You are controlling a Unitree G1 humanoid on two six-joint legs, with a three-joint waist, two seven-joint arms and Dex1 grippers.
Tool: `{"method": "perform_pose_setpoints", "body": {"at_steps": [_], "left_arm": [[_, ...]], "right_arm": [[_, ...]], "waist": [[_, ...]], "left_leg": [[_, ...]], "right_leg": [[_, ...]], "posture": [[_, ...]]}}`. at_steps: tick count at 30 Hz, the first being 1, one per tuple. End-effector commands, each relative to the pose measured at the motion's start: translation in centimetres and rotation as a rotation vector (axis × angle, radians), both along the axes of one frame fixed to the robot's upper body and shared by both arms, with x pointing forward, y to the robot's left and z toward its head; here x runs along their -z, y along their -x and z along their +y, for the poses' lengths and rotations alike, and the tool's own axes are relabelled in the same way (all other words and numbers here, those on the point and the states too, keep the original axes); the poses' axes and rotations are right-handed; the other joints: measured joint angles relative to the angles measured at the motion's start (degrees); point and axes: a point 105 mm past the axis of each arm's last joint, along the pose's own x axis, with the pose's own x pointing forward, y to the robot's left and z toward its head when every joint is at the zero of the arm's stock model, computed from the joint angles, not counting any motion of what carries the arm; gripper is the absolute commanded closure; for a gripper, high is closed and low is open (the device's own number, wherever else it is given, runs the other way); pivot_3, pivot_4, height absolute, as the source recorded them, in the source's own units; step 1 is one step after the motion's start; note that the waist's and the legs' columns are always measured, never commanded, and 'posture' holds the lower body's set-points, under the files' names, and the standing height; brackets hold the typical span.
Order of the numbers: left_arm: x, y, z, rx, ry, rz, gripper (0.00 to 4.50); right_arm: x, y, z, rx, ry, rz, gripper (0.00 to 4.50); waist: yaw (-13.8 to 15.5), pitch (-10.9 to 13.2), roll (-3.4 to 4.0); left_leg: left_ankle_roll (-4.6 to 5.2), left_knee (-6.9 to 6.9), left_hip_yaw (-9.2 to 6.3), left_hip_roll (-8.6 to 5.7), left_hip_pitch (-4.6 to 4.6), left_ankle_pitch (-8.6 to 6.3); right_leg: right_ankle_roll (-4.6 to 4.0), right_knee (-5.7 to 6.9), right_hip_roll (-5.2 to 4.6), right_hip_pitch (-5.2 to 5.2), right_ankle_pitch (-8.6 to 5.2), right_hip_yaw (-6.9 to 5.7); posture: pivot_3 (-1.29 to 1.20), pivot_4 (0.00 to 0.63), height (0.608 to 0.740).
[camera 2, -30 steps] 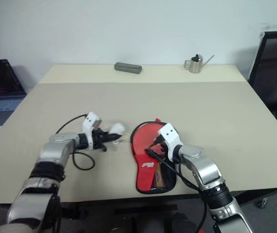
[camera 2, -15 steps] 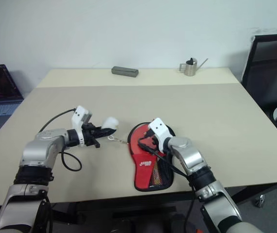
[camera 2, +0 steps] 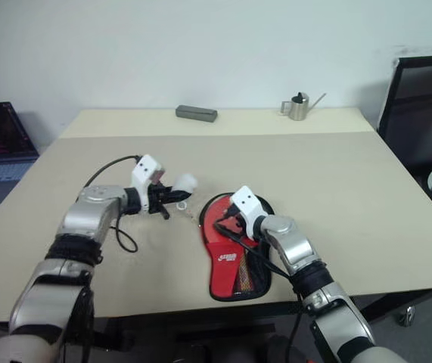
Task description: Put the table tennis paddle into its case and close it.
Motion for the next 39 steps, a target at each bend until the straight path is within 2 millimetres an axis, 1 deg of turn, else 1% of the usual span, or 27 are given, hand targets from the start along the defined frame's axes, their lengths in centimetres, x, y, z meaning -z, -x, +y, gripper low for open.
{"method": "perform_pose_setpoints", "body": {"at_steps": [1, 3, 6, 10, 14, 20, 28, 32, 39], "left_arm": [[-2.0, -1.9, -0.6, -0.025, -0.027, -0.113, 4.24], [-2.0, -2.6, -2.0, -0.014, -0.044, -0.127, 4.24], [-1.9, -3.3, -3.0, -0.015, -0.084, -0.153, 4.24], [-2.4, -4.1, -3.7, -0.051, -0.115, -0.196, 4.24], [-2.8, -4.5, -4.2, -0.061, -0.156, -0.228, 4.24], [-3.8, -5.3, -4.1, -0.138, -0.187, -0.275, 4.24], [-4.1, -5.8, -5.2, -0.163, -0.25, -0.327, 4.24], [-4.6, -6.1, -6.3, -0.192, -0.257, -0.369, 4.24], [-5.3, -6.4, -8.5, -0.207, -0.312, -0.454, 4.24]], "right_arm": [[7.1, 2.5, -1.8, 0.035, 0.171, 0.198, 0.0], [7.2, 2.8, -1.7, 0.048, 0.162, 0.209, 0.0], [7.4, 3.2, -1.8, 0.063, 0.155, 0.217, 0.0], [7.5, 3.6, -1.8, 0.076, 0.149, 0.227, 0.0], [7.7, 4.2, -1.7, 0.08, 0.15, 0.239, 0.0], [7.9, 5.4, -1.4, 0.085, 0.147, 0.265, 0.0], [8.1, 6.2, -1.0, 0.09, 0.146, 0.279, 0.0], [8.0, 6.2, -1.3, 0.112, 0.143, 0.285, 0.0], [7.8, 7.2, -1.5, 0.141, 0.133, 0.298, 0.0]], "waist": [[-0.07, -0.02, 0.0], [-0.06, -0.03, -0.02], [-0.1, -0.04, -0.02], [-0.12, -0.04, -0.03], [-0.06, -0.05, -0.04], [-0.08, -0.05, -0.05], [-0.13, -0.06, -0.05], [-0.08, -0.06, -0.06], [0.11, -0.06, -0.06]], "left_leg": [[0.0, -0.01, 0.01, 0.0, 0.0, 0.0], [0.0, -0.04, -0.01, 0.0, 0.0, 0.0], [0.0, -0.13, -0.01, 0.0, 0.0, 0.0], [0.0, -0.25, 0.0, 0.0, -0.01, 0.0], [-0.01, -0.27, -0.02, -0.01, -0.03, -0.01], [-0.01, -0.3, -0.03, -0.02, -0.03, -0.01], [-0.02, -0.32, -0.03, -0.02, -0.03, -0.02], [-0.02, -0.33, -0.04, -0.02, -0.04, -0.02], [-0.05, -0.34, -0.05, -0.02, -0.13, -0.03]], "right_leg": [[0.01, 0.0, 0.0, -0.01, 0.01, 0.01], [0.06, -0.01, 0.01, -0.02, 0.01, -0.02], [0.16, -0.05, 0.01, -0.02, 0.02, -0.02], [0.18, -0.12, 0.01, -0.03, 0.01, -0.02], [0.22, -0.17, 0.0, -0.02, -0.01, -0.05], [0.24, -0.22, -0.02, -0.02, -0.02, -0.07], [0.24, -0.25, -0.02, -0.02, -0.02, -0.07], [0.24, -0.26, -0.02, -0.02, -0.02, -0.09], [0.27, -0.39, -0.03, -0.03, -0.02, -0.11]], "posture": [[0.0, 0.15, 0.74], [0.0, 0.15, 0.74], [0.0, 0.15, 0.74], [0.0, 0.15, 0.74], [0.0, 0.15, 0.74], [0.0, 0.15, 0.74], [0.0, 0.15, 0.74], [0.0, 0.15, 0.74], [0.0, 0.15, 0.74]]}}
